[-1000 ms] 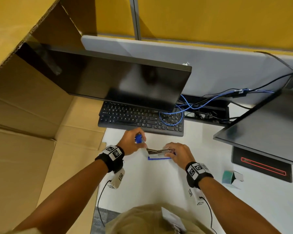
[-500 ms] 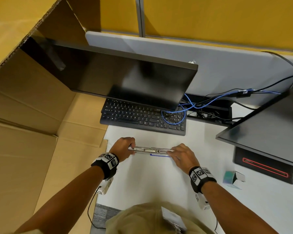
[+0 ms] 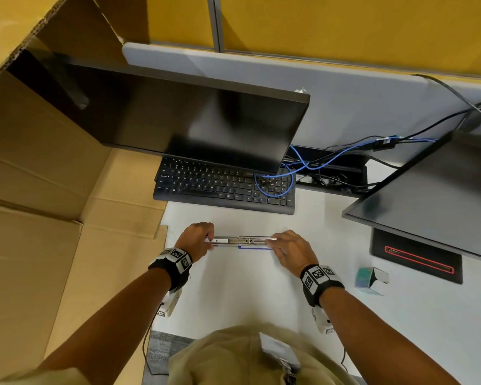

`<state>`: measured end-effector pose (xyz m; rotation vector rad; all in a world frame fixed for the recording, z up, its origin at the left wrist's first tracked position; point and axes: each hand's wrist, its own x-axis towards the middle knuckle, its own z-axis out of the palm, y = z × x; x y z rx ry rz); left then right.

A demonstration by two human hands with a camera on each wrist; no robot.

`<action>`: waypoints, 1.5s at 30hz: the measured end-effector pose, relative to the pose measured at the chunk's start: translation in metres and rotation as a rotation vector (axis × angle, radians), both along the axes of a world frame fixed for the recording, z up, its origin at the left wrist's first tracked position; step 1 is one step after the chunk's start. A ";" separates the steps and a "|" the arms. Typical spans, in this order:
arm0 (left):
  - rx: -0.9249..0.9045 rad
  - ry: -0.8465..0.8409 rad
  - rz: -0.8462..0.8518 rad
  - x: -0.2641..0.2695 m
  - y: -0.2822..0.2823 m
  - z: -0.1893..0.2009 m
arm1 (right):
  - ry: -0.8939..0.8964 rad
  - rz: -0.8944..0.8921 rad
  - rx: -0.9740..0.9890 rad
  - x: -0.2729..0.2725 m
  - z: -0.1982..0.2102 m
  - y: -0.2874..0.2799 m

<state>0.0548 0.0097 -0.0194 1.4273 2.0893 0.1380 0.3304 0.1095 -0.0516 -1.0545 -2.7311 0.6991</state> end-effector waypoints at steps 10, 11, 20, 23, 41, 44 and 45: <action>0.092 -0.019 -0.237 0.020 0.011 -0.003 | 0.057 -0.182 -0.097 0.047 0.011 0.001; 0.116 -0.034 -0.263 0.025 0.013 -0.004 | 0.045 -0.201 -0.104 0.055 0.013 0.001; 0.250 -0.123 -0.497 0.110 0.055 -0.001 | -0.015 -0.236 -0.023 0.107 0.025 -0.012; 0.268 -0.140 -0.568 0.143 0.067 0.002 | 0.019 -0.261 0.095 0.118 0.032 -0.017; 0.184 -0.281 -0.719 0.236 0.085 0.005 | 0.059 -0.870 -0.373 0.171 0.032 -0.034; 0.221 -0.290 -0.688 0.223 0.078 0.008 | 0.117 -0.800 -0.465 0.161 0.029 -0.036; 0.226 -0.290 -0.678 0.217 0.075 0.008 | 0.127 -0.768 -0.478 0.156 0.029 -0.036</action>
